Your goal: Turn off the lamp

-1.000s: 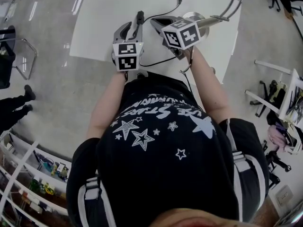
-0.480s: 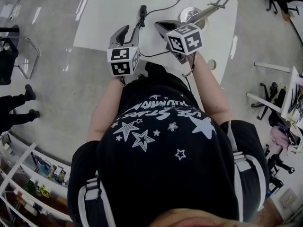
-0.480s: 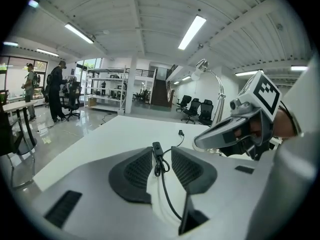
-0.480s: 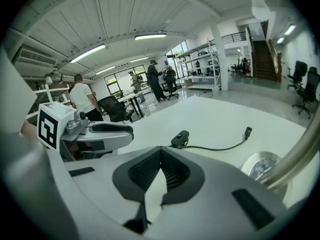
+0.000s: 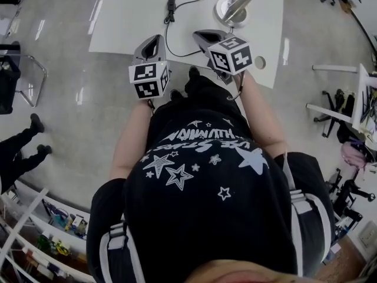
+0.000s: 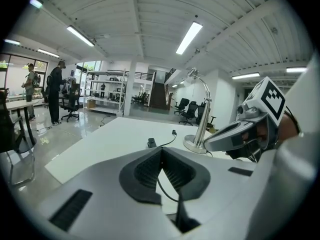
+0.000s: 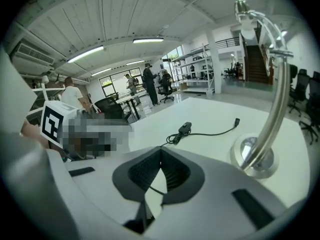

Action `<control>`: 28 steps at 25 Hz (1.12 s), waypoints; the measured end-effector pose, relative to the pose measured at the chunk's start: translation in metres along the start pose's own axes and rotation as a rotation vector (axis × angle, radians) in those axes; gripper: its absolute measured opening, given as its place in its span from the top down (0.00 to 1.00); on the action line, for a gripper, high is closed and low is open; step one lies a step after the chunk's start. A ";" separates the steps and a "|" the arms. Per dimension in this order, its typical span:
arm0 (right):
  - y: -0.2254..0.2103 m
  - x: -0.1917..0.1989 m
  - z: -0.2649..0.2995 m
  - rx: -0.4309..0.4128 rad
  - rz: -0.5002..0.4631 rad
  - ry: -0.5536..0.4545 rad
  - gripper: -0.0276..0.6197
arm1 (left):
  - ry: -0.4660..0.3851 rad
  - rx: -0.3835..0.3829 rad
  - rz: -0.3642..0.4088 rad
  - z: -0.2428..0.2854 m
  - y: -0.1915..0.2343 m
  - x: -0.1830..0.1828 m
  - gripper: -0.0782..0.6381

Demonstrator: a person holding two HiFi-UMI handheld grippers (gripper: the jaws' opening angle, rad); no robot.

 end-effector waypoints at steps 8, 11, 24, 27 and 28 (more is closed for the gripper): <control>0.012 -0.016 -0.021 -0.023 -0.009 -0.119 0.95 | -0.048 -0.002 -0.032 -0.019 -0.012 -0.009 0.88; 0.018 -0.019 -0.025 -0.044 -0.049 -0.129 0.95 | -0.064 -0.008 -0.028 -0.022 -0.018 -0.015 0.88; -0.011 0.026 -0.104 -0.055 -0.060 -0.177 0.95 | -0.078 -0.040 0.009 -0.046 -0.100 -0.029 0.88; -0.017 0.043 -0.129 -0.054 -0.067 -0.186 0.95 | -0.088 -0.053 0.017 -0.061 -0.126 -0.032 0.88; -0.018 0.048 -0.138 -0.056 -0.071 -0.190 0.95 | -0.091 -0.059 0.019 -0.066 -0.134 -0.032 0.88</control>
Point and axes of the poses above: the fingertips, and each gripper's own axes: z forward along the fingers, y to its left, x out of its underside, the point moved 1 cm from there along -z, backward along the fingers, and after that the axes turned 14 degrees about z, right-handed, at the moved point
